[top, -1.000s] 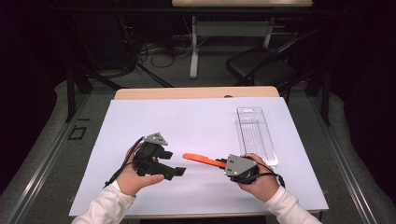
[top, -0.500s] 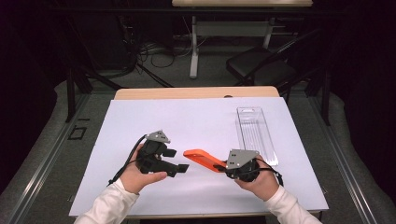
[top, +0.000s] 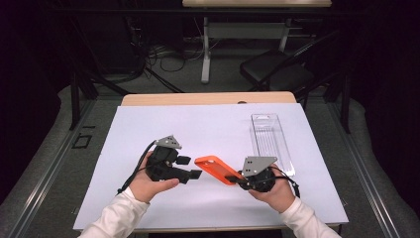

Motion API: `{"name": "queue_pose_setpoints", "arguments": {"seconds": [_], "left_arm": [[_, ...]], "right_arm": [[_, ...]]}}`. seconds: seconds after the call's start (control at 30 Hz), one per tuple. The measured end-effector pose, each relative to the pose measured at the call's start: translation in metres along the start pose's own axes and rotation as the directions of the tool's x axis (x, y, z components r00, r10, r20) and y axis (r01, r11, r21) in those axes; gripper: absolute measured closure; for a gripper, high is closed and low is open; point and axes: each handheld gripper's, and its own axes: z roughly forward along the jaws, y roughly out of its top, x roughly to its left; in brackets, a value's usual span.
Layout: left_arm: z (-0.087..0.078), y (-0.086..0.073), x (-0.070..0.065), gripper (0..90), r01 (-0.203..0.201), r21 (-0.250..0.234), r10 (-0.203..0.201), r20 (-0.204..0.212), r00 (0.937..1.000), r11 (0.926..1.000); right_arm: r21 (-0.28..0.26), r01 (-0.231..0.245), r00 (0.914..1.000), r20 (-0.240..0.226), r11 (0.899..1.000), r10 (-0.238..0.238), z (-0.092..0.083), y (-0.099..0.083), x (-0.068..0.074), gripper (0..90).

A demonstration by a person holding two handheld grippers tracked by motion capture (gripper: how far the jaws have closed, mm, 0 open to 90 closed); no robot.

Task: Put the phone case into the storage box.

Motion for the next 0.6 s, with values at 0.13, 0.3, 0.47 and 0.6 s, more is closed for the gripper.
{"name": "queue_pose_setpoints", "arguments": {"seconds": [0.13,0.3,0.47,0.6], "left_arm": [[0.0013,0.0010,-0.0001,37.6,0.007,0.006,-0.007,-0.011,0.9999,1.0000],[0.0012,0.0026,-0.0011,45.1,0.015,0.010,-0.015,0.006,0.9999,0.9998],[0.0021,0.0044,-0.0043,45.1,0.001,-0.007,-0.001,-0.008,1.0000,1.0000],[0.0019,0.0061,-0.0060,47.7,-0.011,-0.038,0.011,-0.011,0.9999,0.9992]], "right_arm": [[-0.007,-0.012,0.9999,-0.008,1.000,0.011,0.0007,-0.0007,0.0001,86.6],[-0.015,-0.014,0.9999,-0.003,1.000,0.014,0.0005,-0.0014,-0.0001,86.6],[-0.022,-0.022,0.9997,-0.006,1.000,0.022,0.0005,-0.0017,0.0001,86.6],[-0.030,-0.031,0.9994,-0.014,0.999,0.031,0.0012,-0.0023,-0.0004,86.6]]}}
